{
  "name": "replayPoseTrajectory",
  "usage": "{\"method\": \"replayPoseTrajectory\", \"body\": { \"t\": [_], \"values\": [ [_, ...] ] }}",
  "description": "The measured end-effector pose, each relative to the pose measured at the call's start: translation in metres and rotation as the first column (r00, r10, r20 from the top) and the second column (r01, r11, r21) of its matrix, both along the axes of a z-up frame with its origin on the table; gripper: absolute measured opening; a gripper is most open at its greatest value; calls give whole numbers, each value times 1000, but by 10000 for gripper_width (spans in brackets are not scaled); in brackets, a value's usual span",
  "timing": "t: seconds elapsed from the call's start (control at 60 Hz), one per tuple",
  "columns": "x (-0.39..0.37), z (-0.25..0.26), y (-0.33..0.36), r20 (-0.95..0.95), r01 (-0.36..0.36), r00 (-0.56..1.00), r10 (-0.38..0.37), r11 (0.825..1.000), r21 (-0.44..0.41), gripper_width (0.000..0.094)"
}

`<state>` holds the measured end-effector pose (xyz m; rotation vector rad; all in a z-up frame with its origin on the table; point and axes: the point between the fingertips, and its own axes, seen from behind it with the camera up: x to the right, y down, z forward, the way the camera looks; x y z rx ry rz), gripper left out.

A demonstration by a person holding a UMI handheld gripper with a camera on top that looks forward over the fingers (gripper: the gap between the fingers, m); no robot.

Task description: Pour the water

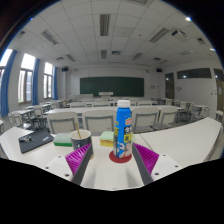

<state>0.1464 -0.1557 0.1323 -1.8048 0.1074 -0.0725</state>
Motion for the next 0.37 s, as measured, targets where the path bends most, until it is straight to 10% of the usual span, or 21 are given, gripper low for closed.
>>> {"method": "replayPoseTrajectory", "body": {
  "t": [0.367],
  "values": [
    [-98, -7, -77, -187, -176, 964, 190, 980, 90, 846]
  ]
}}
